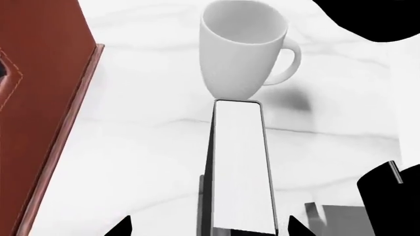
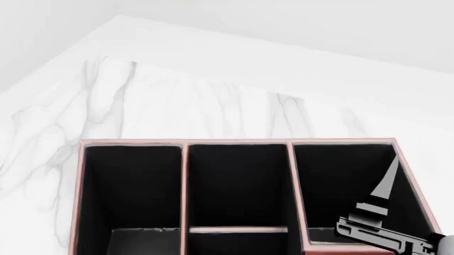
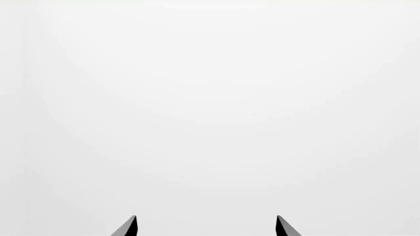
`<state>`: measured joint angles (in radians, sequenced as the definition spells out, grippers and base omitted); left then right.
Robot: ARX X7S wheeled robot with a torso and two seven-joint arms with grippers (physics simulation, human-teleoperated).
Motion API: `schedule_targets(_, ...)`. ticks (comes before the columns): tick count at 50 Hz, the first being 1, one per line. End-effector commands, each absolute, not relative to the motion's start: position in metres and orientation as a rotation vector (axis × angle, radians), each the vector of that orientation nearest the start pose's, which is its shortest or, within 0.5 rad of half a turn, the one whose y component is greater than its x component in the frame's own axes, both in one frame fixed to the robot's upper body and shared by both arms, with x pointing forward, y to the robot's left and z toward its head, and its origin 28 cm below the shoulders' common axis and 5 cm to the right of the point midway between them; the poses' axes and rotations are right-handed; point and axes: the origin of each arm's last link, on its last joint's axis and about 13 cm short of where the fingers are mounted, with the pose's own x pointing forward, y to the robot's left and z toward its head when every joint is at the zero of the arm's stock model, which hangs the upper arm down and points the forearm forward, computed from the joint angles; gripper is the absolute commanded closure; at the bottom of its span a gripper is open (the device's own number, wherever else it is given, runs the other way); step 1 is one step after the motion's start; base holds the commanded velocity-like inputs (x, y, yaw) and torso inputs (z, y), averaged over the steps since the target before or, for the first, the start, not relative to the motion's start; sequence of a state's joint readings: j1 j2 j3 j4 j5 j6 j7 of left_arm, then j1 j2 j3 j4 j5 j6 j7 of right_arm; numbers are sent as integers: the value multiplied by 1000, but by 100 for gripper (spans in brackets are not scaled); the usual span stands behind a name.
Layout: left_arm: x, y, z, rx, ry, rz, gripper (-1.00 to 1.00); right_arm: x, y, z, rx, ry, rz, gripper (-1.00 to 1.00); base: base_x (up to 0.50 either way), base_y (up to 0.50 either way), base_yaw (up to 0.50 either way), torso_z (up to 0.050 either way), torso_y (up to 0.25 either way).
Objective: Pick up the book and place it in the front compartment of the caddy.
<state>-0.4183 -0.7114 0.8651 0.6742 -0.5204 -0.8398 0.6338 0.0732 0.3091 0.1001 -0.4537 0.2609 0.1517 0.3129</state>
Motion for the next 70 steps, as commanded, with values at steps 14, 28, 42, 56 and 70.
schedule_targets(14, 189, 203, 79, 473, 529, -1492, 100, 217, -163, 126, -15, -395, -282, -100, 0, 0, 0, 0, 0)
schedule_targets(28, 189, 205, 91, 495, 463, -1485, 100, 217, -163, 127, -14, -394, -280, -100, 0, 0, 0, 0, 0)
schedule_targets(42, 188, 206, 140, 545, 294, -1476, 100, 217, -164, 128, -9, -393, -280, -100, 0, 0, 0, 0, 0)
schedule_targets(56, 201, 209, 166, 612, 195, -1418, 100, 217, -162, 126, -15, -386, -266, -100, 0, 0, 0, 0, 1)
schedule_targets(70, 210, 212, 195, 685, 65, -1368, 100, 217, -161, 125, -22, -385, -263, -100, 0, 0, 0, 0, 1)
